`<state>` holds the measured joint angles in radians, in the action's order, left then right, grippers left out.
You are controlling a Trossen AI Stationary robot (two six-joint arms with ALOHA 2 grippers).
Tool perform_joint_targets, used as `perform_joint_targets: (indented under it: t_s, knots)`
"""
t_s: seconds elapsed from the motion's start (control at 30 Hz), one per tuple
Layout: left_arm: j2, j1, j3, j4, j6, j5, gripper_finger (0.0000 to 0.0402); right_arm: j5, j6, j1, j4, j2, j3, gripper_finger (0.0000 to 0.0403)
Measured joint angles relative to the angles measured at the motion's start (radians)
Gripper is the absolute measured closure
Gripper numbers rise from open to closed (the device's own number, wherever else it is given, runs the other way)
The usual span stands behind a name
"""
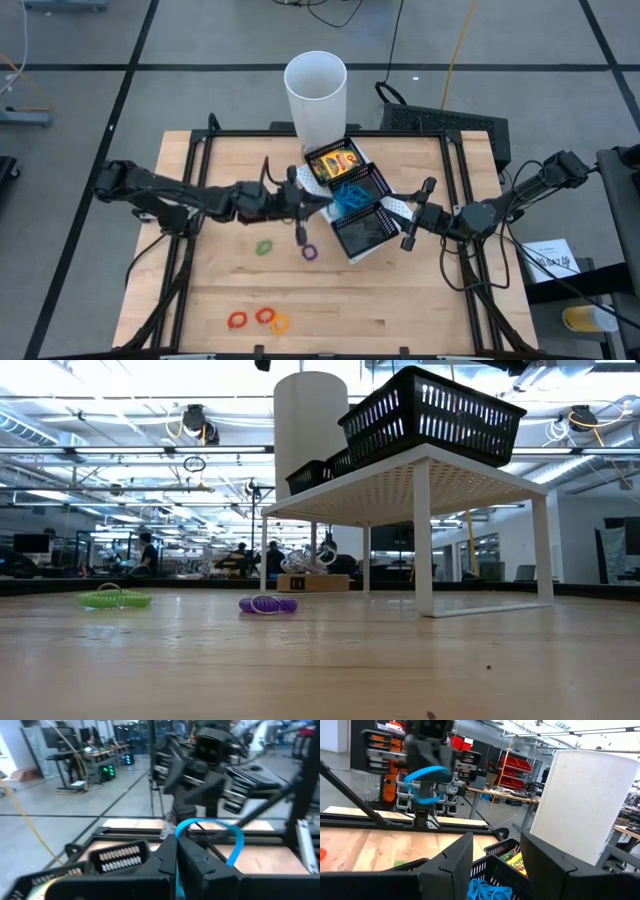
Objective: Pick & Place Office Desk Supplies
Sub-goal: Put the blue rubber band into the middle black bin on the shelf
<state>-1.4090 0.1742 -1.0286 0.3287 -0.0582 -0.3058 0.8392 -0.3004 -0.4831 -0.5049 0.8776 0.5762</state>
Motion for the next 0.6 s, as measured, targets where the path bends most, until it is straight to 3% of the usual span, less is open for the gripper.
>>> perform_joint_targets:
  t_s: [0.3,0.6]
  knots:
    - [-0.020,-0.092,0.000,0.044,0.020,0.001,0.0393,0.002,0.000,0.000,0.000,0.000,0.000,0.0246]
    - [-0.149,-0.145,-0.004,0.140,0.058,0.053,0.0392,0.001,0.004,0.028,0.000,0.000,0.000,0.0246]
